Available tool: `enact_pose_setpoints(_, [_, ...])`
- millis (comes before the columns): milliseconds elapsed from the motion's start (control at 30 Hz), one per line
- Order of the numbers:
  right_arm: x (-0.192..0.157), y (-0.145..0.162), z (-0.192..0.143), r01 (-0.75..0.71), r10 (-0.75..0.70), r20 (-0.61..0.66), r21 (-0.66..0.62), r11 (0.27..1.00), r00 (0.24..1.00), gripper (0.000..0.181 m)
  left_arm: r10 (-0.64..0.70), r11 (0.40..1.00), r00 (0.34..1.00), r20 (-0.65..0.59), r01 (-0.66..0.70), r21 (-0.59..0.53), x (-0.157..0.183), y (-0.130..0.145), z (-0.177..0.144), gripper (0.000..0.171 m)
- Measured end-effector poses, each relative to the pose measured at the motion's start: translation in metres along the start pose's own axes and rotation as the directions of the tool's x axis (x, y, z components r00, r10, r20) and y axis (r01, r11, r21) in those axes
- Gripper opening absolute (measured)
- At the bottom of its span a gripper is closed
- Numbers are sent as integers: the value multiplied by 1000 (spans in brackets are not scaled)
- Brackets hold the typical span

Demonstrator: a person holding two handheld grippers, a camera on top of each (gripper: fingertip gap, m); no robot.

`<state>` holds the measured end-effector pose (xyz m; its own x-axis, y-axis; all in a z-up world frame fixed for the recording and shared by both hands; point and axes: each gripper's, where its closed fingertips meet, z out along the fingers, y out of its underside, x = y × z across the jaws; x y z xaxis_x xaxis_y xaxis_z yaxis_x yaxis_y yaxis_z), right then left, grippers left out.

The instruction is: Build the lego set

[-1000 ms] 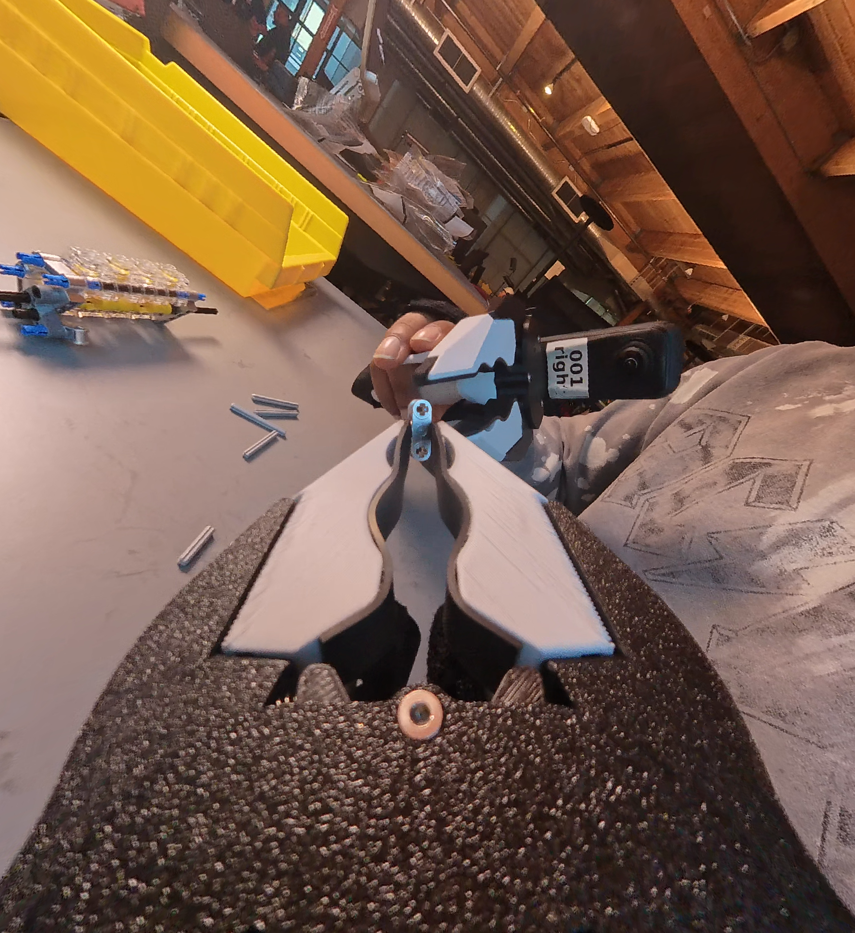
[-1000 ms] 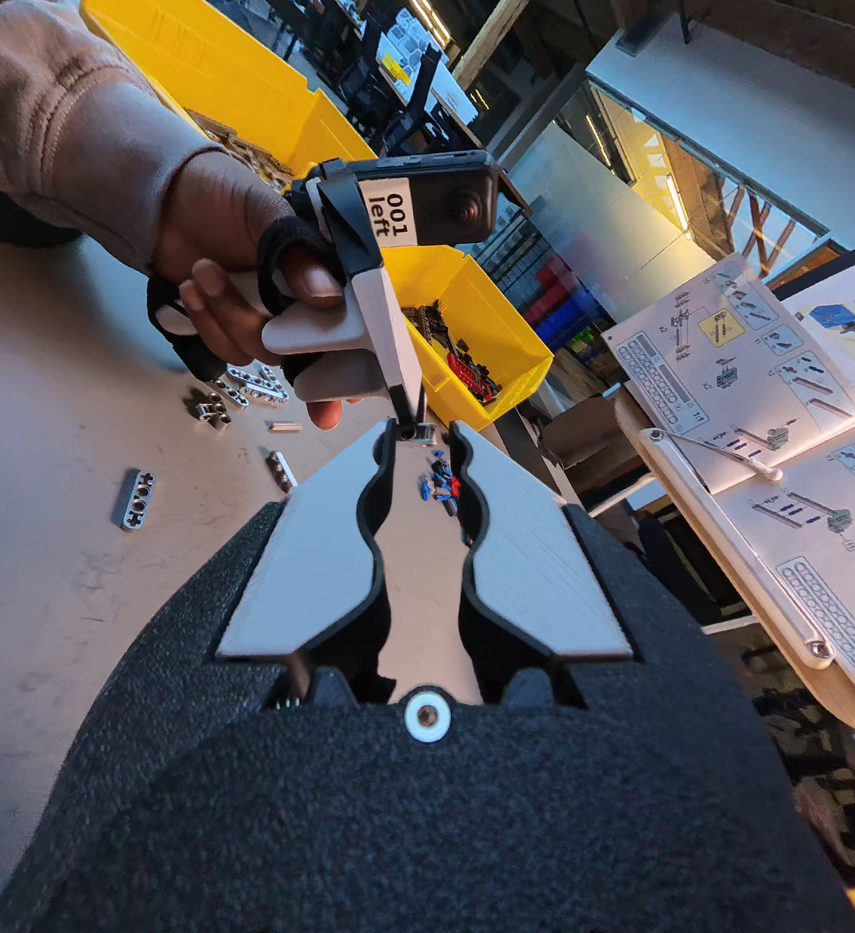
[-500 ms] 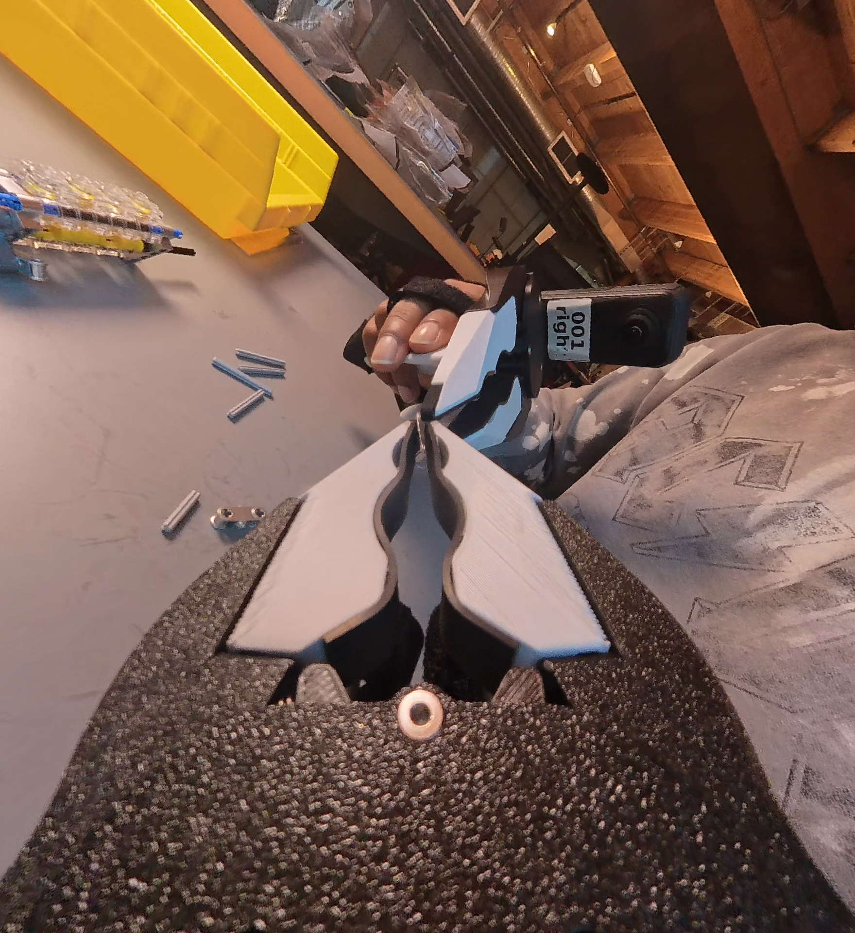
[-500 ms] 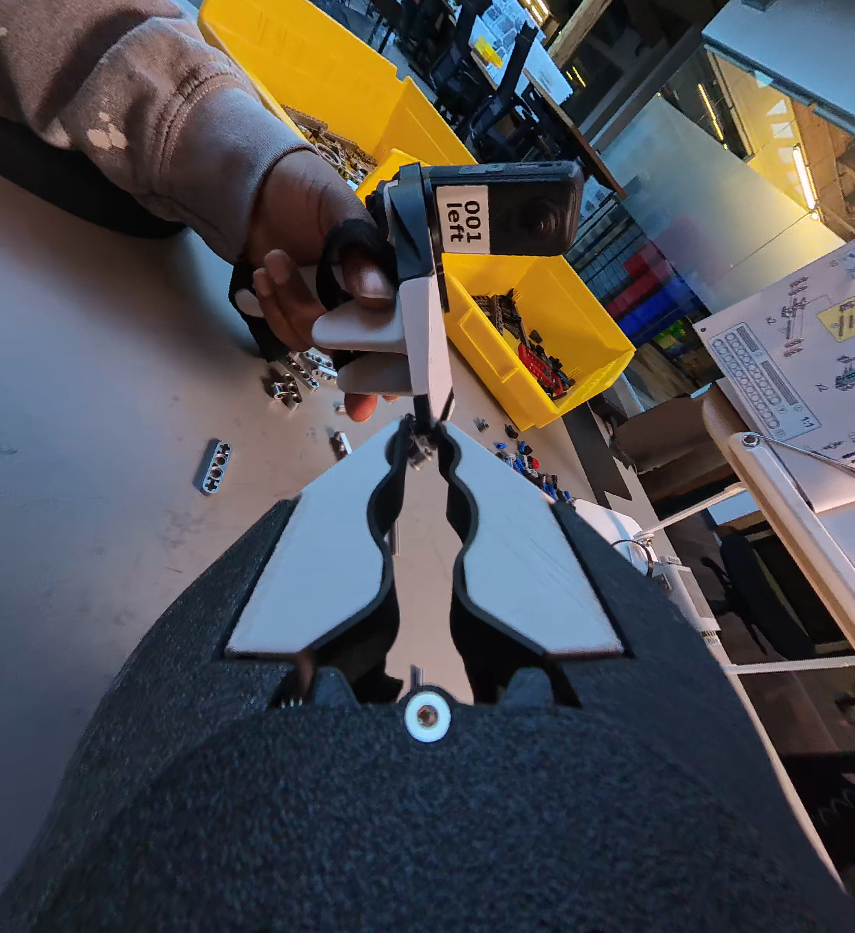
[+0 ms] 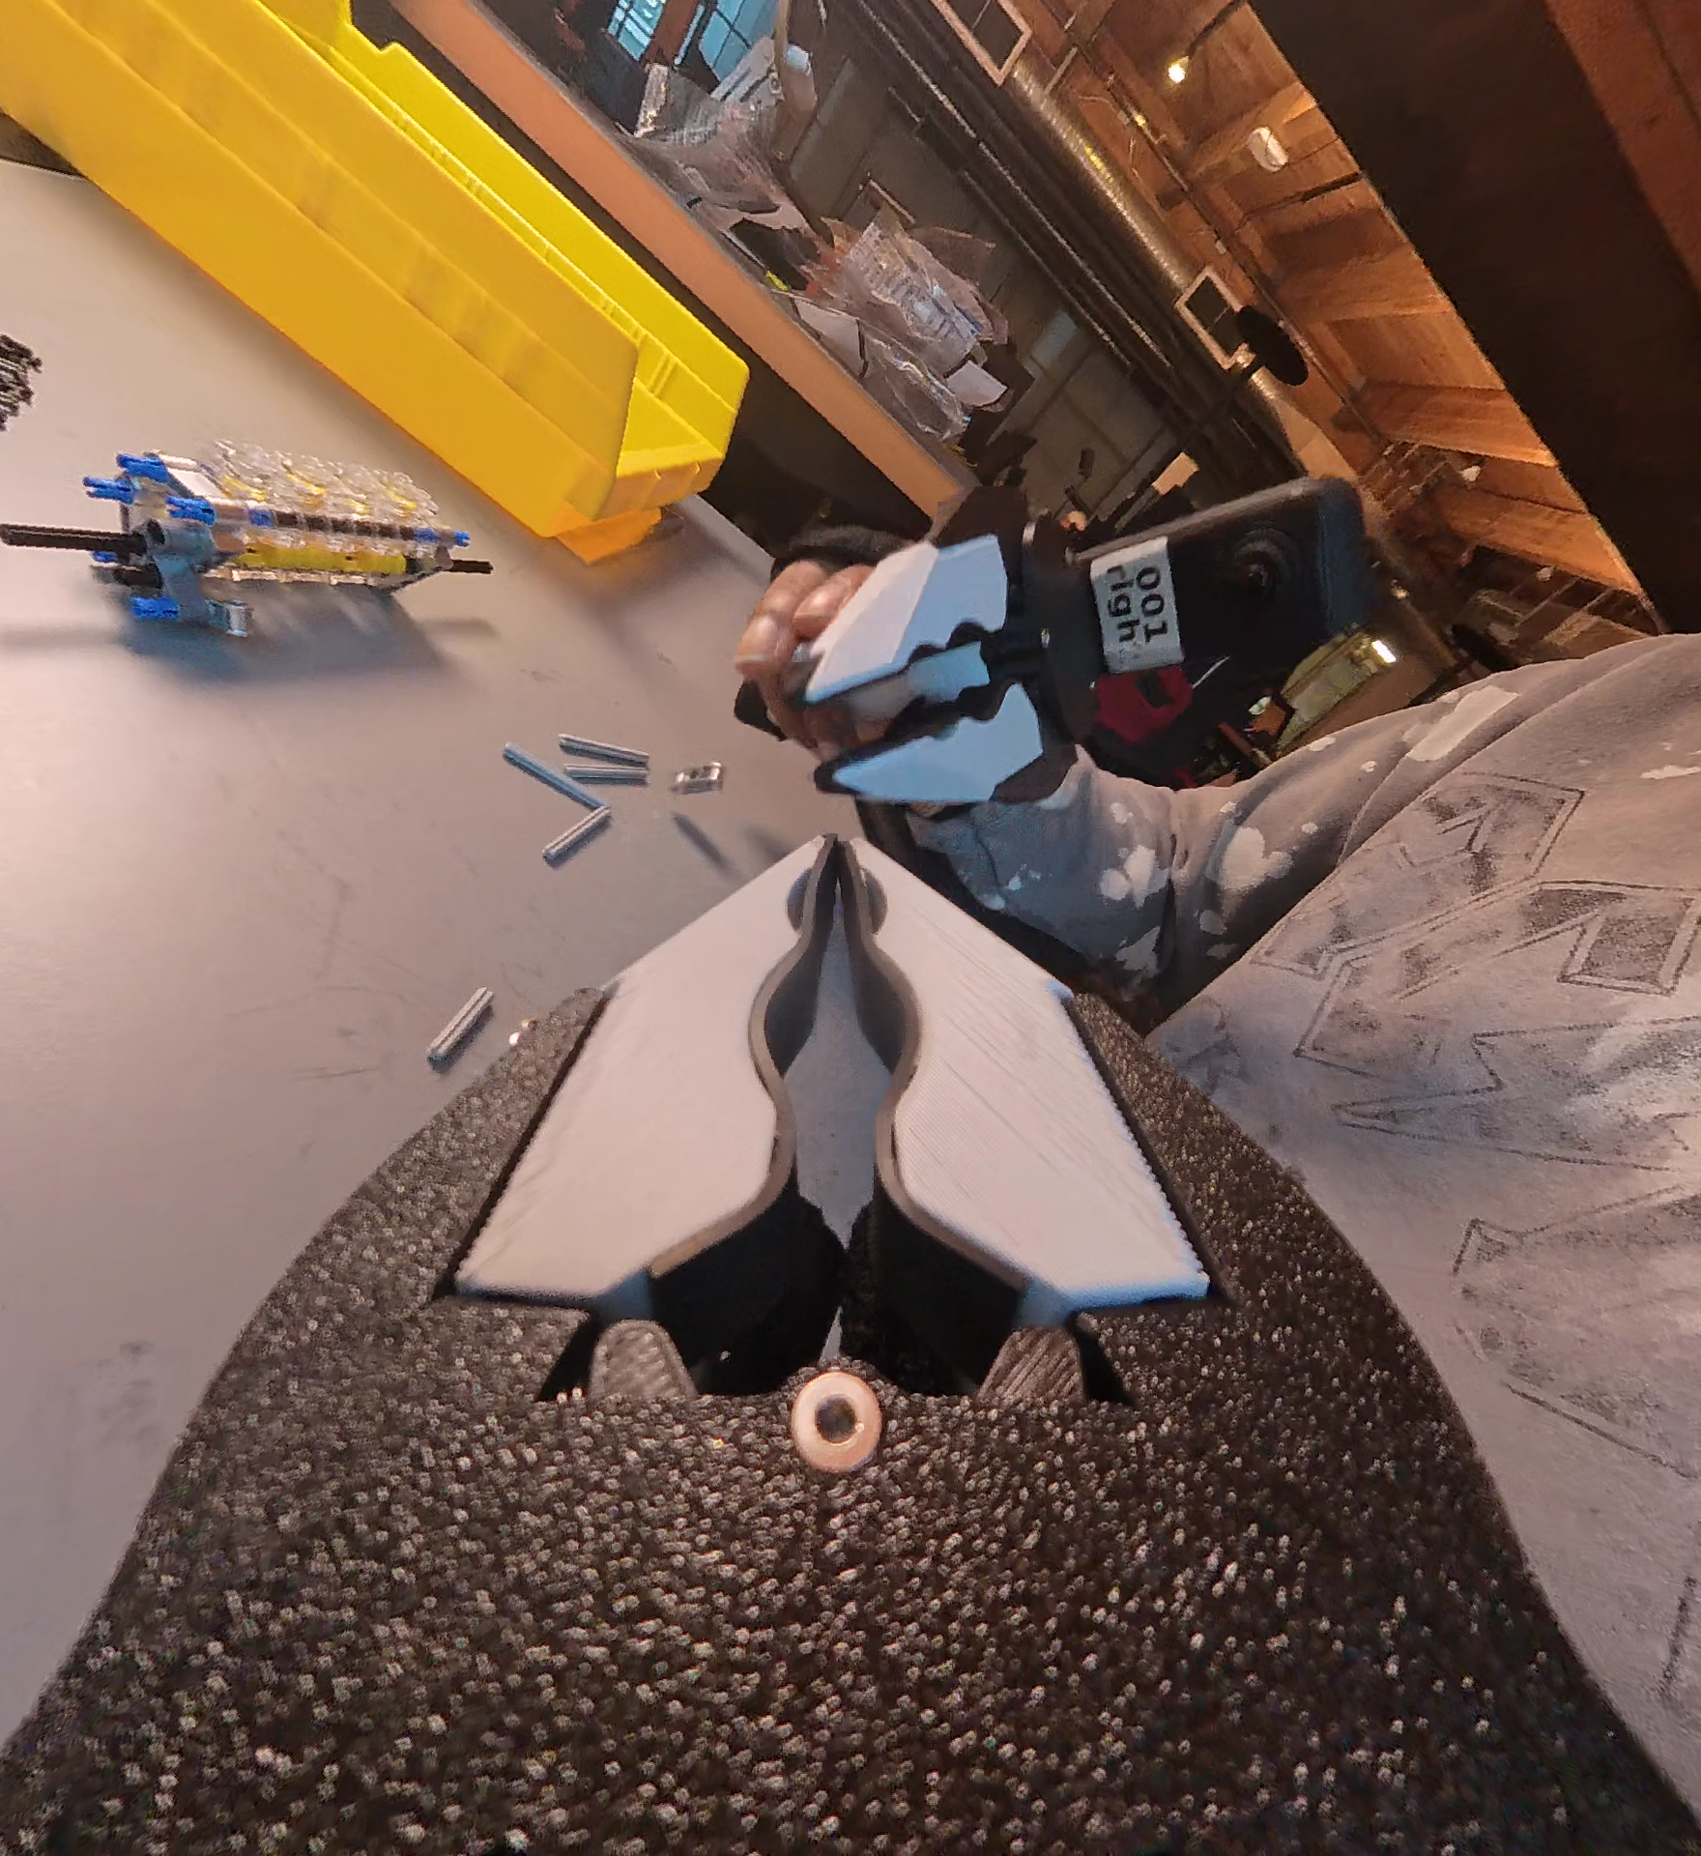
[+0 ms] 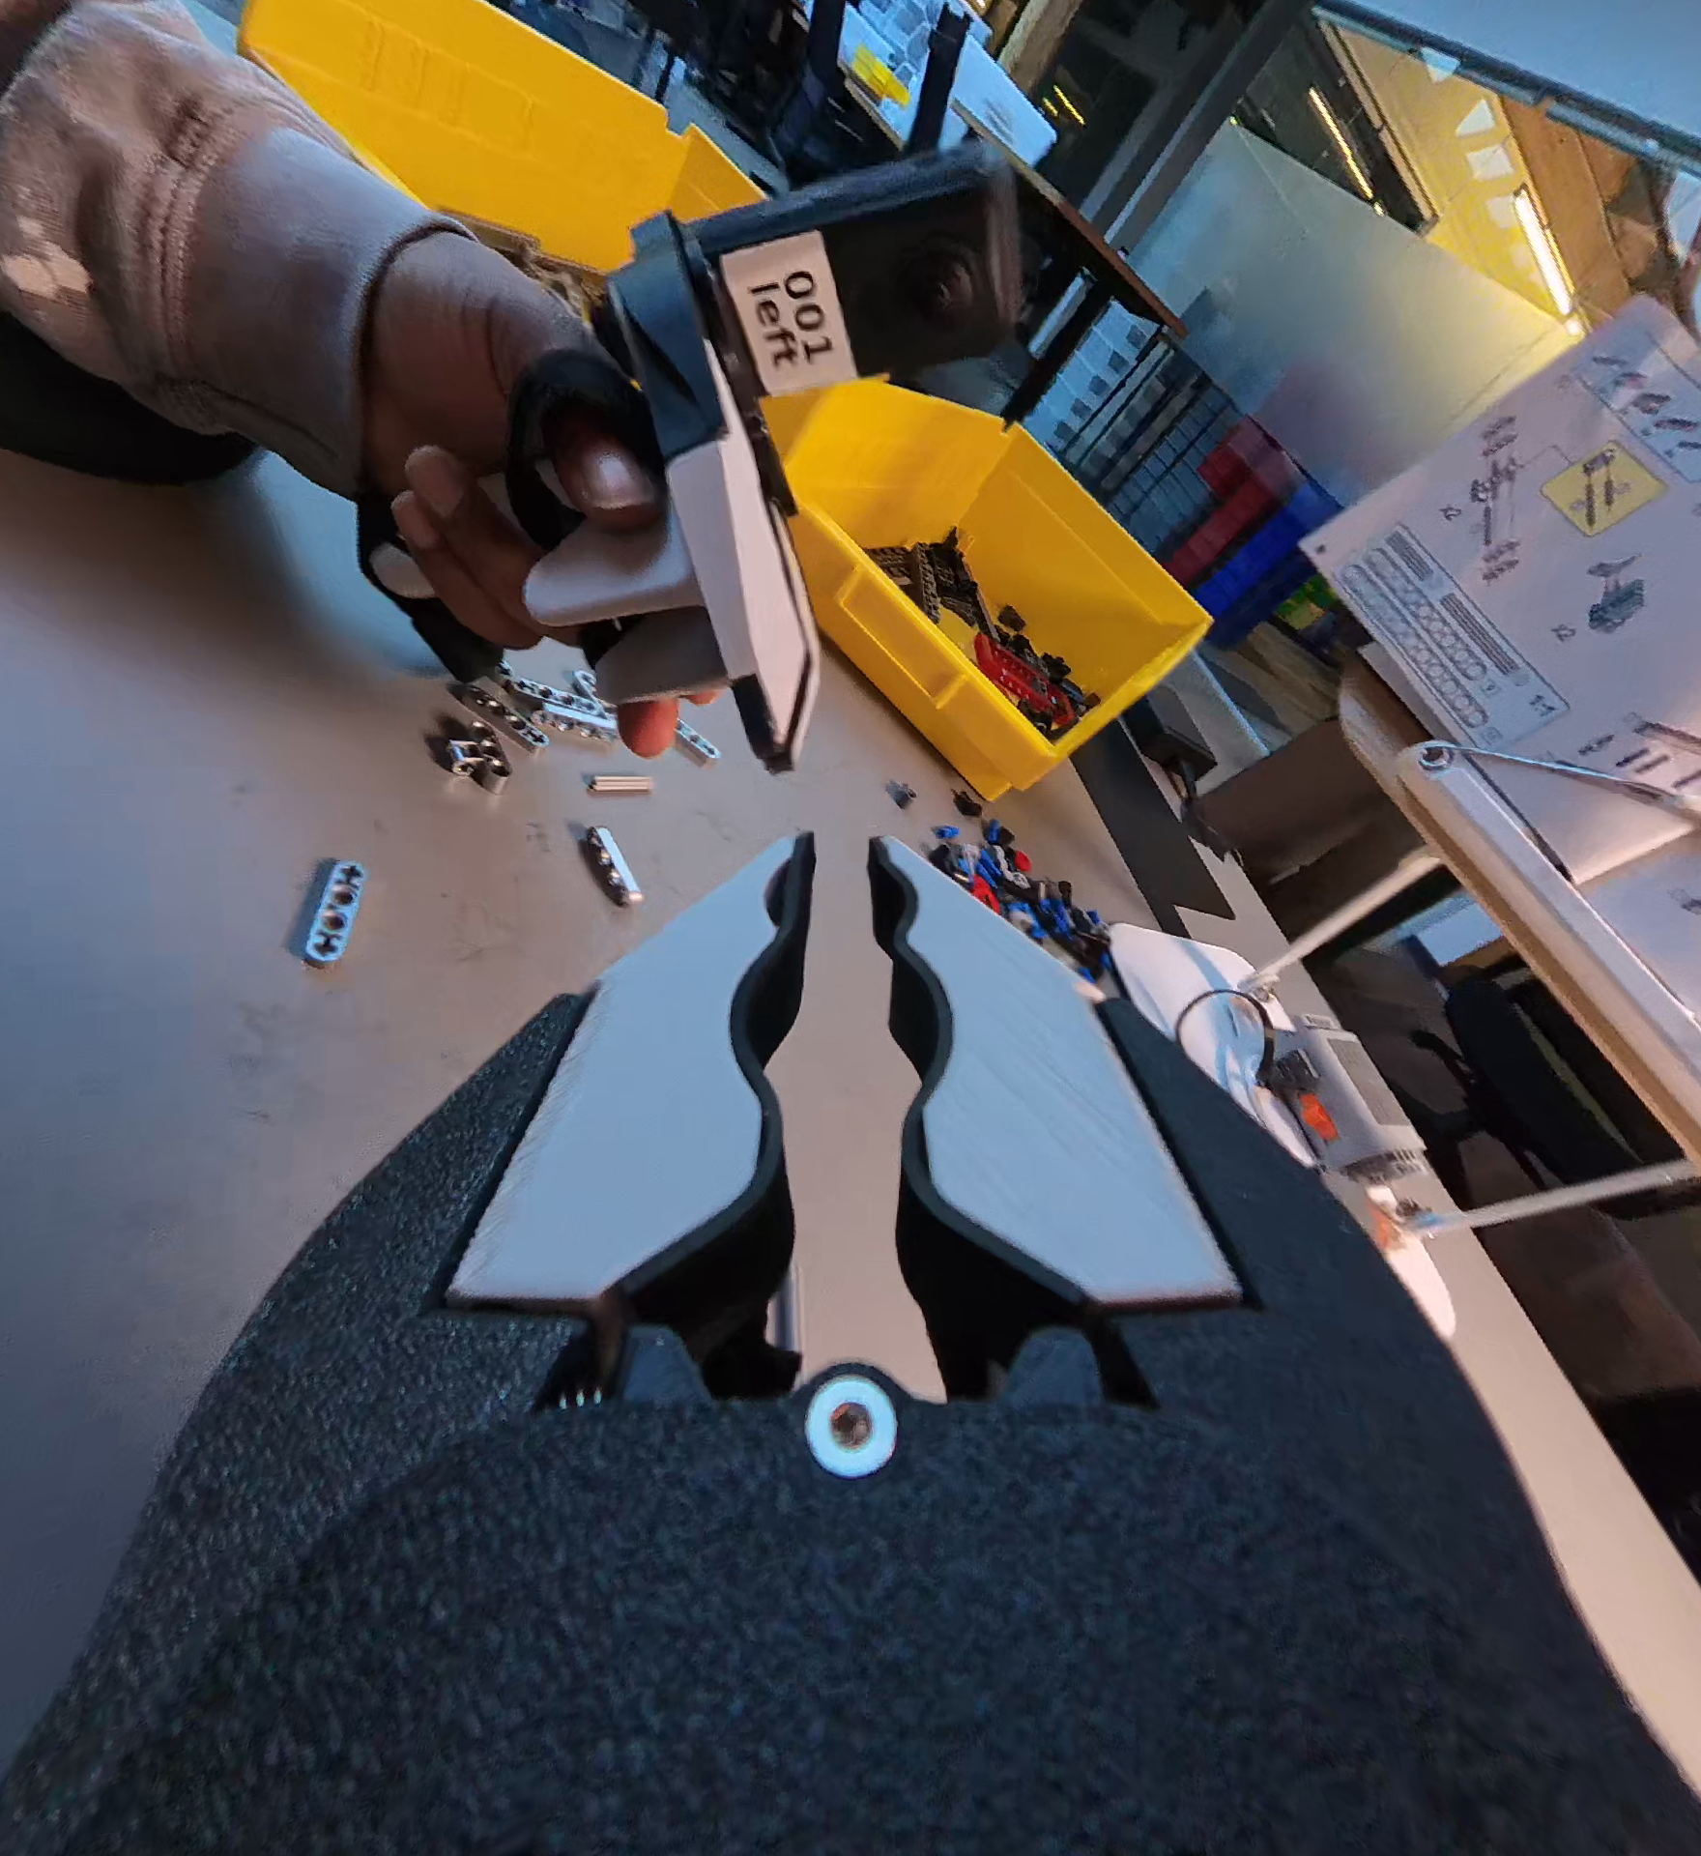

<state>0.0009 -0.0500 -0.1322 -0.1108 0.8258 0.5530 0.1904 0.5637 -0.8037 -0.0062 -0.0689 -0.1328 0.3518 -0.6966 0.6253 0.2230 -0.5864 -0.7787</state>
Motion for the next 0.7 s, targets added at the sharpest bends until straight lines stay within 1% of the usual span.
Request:
enact_pose_setpoints(67, [19, 14, -9, -38, 37, -30, -55, 998, 999, 18, 31, 1000, 998, 53, -31, -4, -7, 0, -2, 0])
enact_pose_setpoints(100, [31, 24, -16, -64, 59, -48, -97, 993, 997, 24, 43, 999, 996, 75, -43, 3, -10, -2, -3, 0])
enact_pose_setpoints(167, [51, 48, -32, -110, 97, -80, -189, 976, 992, 31, 84, 996, 988, 127, -87, 11, -17, -5, -5, 0])
enact_pose_setpoints(233, [62, 73, -53, -161, 144, -79, -296, 941, 986, 31, 159, 986, 968, 195, -164, 8, -24, -8, -9, 0])
enact_pose_setpoints(267, [63, 84, -64, -193, 183, -60, -350, 917, 981, 32, 201, 978, 953, 228, -206, 1, -26, -10, -10, 0])
enact_pose_setpoints(333, [52, 106, -89, -259, 291, -4, -466, 846, 957, 32, 278, 958, 918, 284, -286, -11, -29, -14, -12, 0])
enact_pose_setpoints(400, [29, 119, -113, -317, 422, 60, -566, 761, 905, 31, 333, 939, 886, 323, -344, -25, -31, -17, -13, 1])
enact_pose_setpoints(467, [1, 126, -136, -353, 541, 98, -659, 664, 835, 32, 366, 925, 864, 346, -378, -37, -31, -18, -14, 2])
enact_pose_setpoints(567, [-31, 134, -154, -359, 635, 114, -743, 565, 764, 31, 395, 912, 842, 368, -407, -48, -33, -19, -14, 2])
enact_pose_setpoints(633, [-42, 140, -157, -346, 656, 111, -778, 525, 746, 29, 396, 912, 839, 372, -408, -50, -34, -18, -14, 3])
enact_pose_setpoints(700, [-43, 139, -153, -340, 654, 125, -773, 536, 747, 16, 390, 915, 843, 371, -401, -51, -35, -17, -13, 3])
